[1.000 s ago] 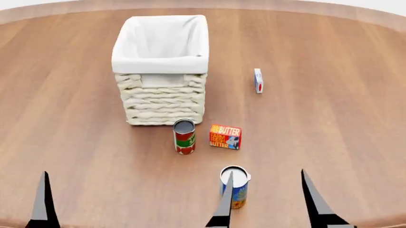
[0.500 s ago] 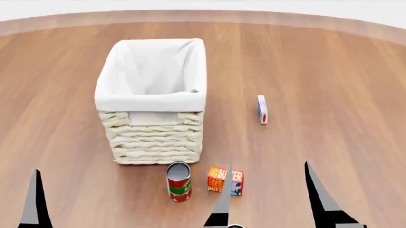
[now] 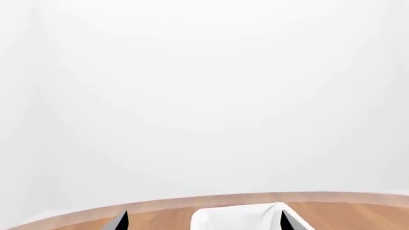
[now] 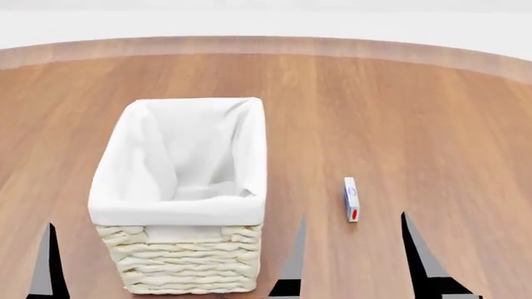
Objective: Pick up the alphabet soup and put it in the basket.
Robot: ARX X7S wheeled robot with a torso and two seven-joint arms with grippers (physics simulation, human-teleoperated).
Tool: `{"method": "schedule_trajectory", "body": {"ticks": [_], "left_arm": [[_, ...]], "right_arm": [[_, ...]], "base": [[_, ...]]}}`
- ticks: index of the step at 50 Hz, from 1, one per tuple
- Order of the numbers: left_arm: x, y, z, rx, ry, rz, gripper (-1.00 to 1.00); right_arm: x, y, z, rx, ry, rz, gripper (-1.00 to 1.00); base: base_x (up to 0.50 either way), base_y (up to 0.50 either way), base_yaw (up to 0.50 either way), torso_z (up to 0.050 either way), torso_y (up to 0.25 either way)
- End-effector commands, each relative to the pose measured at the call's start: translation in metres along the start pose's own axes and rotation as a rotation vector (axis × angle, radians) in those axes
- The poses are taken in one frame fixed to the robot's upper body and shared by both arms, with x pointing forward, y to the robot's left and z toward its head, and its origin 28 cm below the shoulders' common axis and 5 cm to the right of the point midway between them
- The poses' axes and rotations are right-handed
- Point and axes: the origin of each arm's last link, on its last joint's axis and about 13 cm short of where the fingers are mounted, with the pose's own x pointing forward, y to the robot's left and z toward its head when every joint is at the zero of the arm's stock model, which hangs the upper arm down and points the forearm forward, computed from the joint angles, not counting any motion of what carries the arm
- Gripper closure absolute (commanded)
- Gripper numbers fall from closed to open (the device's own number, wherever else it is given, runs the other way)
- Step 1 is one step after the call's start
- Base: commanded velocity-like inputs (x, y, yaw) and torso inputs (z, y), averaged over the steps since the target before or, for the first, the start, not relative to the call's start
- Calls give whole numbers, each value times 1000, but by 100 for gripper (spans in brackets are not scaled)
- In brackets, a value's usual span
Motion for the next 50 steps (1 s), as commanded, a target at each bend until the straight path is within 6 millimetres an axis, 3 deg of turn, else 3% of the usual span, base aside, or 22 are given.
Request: {"method": "schedule_trajectory", "body": {"ticks": [1, 5, 39, 50], "left_arm": [[0, 0, -1, 1, 5, -1, -100], [0, 0, -2, 0, 9, 0, -100], [0, -1, -2, -7, 20, -8, -100], [2, -1, -5, 9, 27, -2, -100]], "right_arm": [[0, -1, -1, 9, -6, -14, -100], [-1, -2, -1, -3, -5, -12, -100], [-2, -2, -2, 6, -2, -13, -100], [5, -8, 17, -32, -36, 39, -100]], "base": [[500, 0, 0, 0, 0], [0, 0, 0, 0, 0], [0, 500, 0, 0, 0], [0, 0, 0, 0, 0]]}}
